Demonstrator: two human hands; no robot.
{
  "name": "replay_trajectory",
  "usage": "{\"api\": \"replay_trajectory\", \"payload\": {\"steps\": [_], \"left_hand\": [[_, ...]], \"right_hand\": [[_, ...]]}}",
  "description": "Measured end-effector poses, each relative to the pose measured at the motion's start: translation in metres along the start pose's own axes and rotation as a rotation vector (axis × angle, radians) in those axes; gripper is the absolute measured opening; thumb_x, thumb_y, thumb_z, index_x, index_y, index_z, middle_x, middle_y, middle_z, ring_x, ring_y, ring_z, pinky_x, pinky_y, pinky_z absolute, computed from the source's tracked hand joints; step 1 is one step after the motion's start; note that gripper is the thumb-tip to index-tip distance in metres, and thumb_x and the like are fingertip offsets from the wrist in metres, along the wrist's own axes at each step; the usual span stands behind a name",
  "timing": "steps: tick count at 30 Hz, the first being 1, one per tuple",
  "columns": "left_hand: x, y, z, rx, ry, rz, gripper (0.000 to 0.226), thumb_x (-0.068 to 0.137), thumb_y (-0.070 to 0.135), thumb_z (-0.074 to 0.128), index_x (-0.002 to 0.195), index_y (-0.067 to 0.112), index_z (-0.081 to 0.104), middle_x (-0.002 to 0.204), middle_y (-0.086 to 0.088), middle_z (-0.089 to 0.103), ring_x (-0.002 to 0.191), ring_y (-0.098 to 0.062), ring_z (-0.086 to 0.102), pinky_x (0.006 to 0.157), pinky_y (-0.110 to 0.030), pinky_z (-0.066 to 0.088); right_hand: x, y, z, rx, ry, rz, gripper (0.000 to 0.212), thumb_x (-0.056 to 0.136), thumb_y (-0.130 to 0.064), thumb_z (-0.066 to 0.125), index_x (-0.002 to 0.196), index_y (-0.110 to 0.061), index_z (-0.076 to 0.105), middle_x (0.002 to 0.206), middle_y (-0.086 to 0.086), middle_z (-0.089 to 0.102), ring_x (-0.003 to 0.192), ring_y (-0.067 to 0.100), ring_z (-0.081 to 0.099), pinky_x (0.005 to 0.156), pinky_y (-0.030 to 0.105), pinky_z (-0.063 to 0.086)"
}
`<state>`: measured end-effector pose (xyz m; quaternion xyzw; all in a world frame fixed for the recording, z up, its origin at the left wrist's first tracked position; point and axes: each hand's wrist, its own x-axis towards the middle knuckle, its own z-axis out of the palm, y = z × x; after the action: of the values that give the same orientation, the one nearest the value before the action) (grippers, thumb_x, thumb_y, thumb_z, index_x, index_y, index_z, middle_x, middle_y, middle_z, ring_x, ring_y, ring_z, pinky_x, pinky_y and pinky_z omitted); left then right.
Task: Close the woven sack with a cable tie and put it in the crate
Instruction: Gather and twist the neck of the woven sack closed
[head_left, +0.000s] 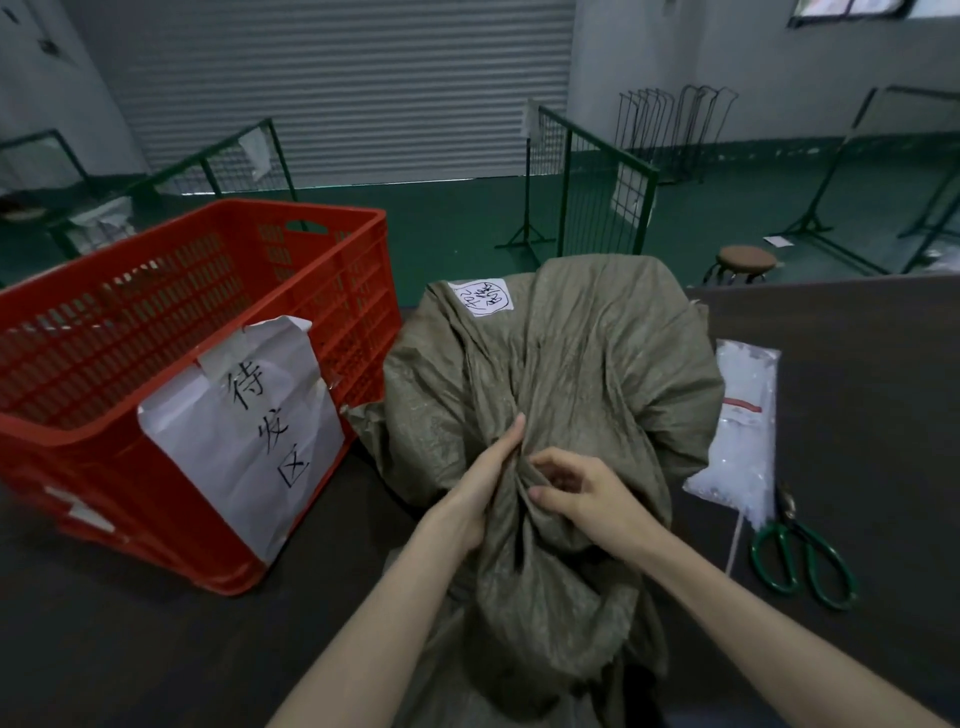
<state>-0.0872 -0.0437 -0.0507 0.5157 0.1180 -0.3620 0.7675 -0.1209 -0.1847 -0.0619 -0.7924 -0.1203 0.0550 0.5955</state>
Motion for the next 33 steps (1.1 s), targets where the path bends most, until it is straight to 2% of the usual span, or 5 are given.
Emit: {"api": "replay_trajectory", "payload": {"steps": [9,13,18,23,33], "left_hand": [[0.030,-0.003,-0.008,0.146,0.013,-0.050,0.025,0.089,0.029,0.054,0.088,0.011,0.072,0.075,-0.008,0.074,0.066,-0.019,0.070,0.067,-0.027,0.055],[0.032,-0.007,-0.011,0.158,-0.026,-0.039,0.018,0.089,0.018,0.057,0.096,0.009,0.070,0.085,-0.009,0.074,0.076,-0.018,0.071,0.075,-0.029,0.058],[0.032,-0.015,-0.017,0.175,0.079,-0.005,0.027,0.082,0.014,0.068,0.107,0.001,0.067,0.095,-0.015,0.074,0.079,-0.022,0.072,0.068,-0.029,0.060],[0.037,-0.033,-0.017,0.182,0.132,-0.107,0.048,0.079,0.034,0.071,0.118,0.006,0.063,0.108,-0.013,0.072,0.095,-0.023,0.069,0.075,-0.029,0.057],[0.037,-0.027,-0.001,0.098,-0.005,-0.010,0.031,0.090,0.031,0.051,0.098,0.012,0.074,0.095,-0.009,0.074,0.083,-0.019,0.070,0.080,-0.028,0.053]], "right_hand": [[-0.010,-0.017,-0.007,-0.269,0.006,0.006,0.011,0.086,-0.027,0.060,0.086,-0.020,0.068,0.078,-0.003,0.070,0.074,-0.007,0.057,0.076,0.029,0.048],[-0.002,-0.020,-0.019,-0.319,0.389,-0.021,0.010,0.083,-0.010,0.061,0.077,-0.015,0.067,0.072,0.002,0.069,0.068,0.014,0.063,0.067,0.033,0.049],[0.000,0.001,-0.032,-0.562,0.484,0.300,0.035,0.076,-0.017,0.065,0.108,-0.010,0.052,0.114,0.012,0.046,0.110,0.032,0.045,0.094,0.044,0.041],[-0.003,0.015,-0.030,-0.275,0.446,0.589,0.055,0.075,-0.018,0.070,0.120,-0.003,0.042,0.127,0.019,0.038,0.119,0.037,0.043,0.101,0.039,0.035],[0.002,0.000,-0.019,-0.139,0.406,0.404,0.053,0.051,-0.043,0.064,0.102,-0.031,0.066,0.099,-0.012,0.072,0.088,0.011,0.068,0.088,0.041,0.053]]}}
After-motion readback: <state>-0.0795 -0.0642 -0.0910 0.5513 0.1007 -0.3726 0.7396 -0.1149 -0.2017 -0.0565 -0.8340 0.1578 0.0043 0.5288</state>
